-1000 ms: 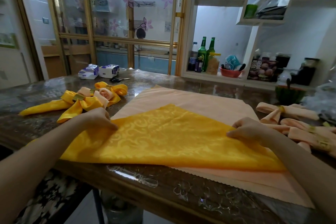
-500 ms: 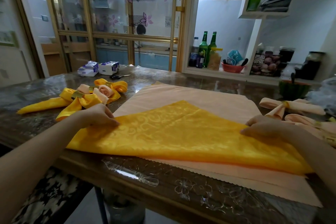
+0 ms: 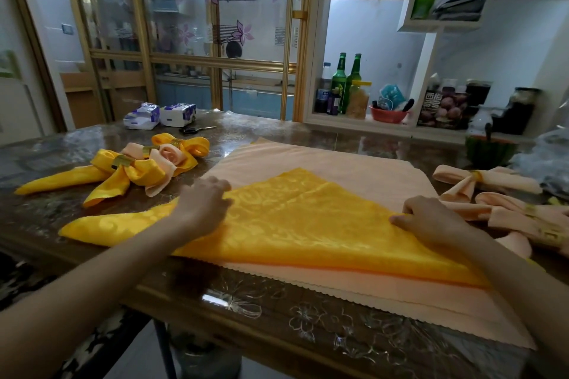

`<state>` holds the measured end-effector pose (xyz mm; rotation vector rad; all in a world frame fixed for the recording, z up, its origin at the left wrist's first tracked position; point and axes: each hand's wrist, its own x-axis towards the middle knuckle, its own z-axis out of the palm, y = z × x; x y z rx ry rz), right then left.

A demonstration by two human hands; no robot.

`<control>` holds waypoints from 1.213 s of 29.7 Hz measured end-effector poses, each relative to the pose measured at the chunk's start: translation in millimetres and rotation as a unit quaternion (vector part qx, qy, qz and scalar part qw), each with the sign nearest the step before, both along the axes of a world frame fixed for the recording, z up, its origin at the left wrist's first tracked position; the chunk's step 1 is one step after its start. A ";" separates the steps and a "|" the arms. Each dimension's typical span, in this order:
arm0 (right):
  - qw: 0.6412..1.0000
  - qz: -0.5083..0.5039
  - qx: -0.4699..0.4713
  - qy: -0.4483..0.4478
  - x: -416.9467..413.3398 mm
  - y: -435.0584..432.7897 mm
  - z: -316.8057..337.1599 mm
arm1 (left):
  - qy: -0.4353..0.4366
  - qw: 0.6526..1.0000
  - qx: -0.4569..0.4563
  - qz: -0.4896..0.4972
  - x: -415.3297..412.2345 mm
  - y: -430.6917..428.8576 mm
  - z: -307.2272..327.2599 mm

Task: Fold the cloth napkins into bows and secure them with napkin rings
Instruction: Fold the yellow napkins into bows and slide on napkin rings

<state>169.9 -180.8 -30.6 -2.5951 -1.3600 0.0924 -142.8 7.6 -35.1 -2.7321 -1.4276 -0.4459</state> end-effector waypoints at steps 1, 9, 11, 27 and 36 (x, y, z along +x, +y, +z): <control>1.000 0.001 -0.003 -0.011 -1.6 2.6 -0.9 | -0.032 0.998 -0.031 -0.045 11.6 -18.7 -1.2; 0.998 -0.035 0.019 -0.038 16.4 -9.7 -8.1 | 0.118 0.974 -0.143 -0.134 45.4 -76.3 -28.6; 0.998 -0.049 0.020 -0.021 23.8 -19.6 -6.5 | 0.128 0.974 -0.140 -0.123 42.5 -75.1 -28.6; 0.980 0.069 0.149 -0.111 -53.6 -64.0 11.4 | 0.073 0.979 -0.116 -0.152 111.5 -127.2 -15.8; 0.994 0.104 -0.029 -0.002 -78.9 -53.2 -30.9 | 0.086 0.980 -0.116 -0.133 115.3 -130.1 -32.6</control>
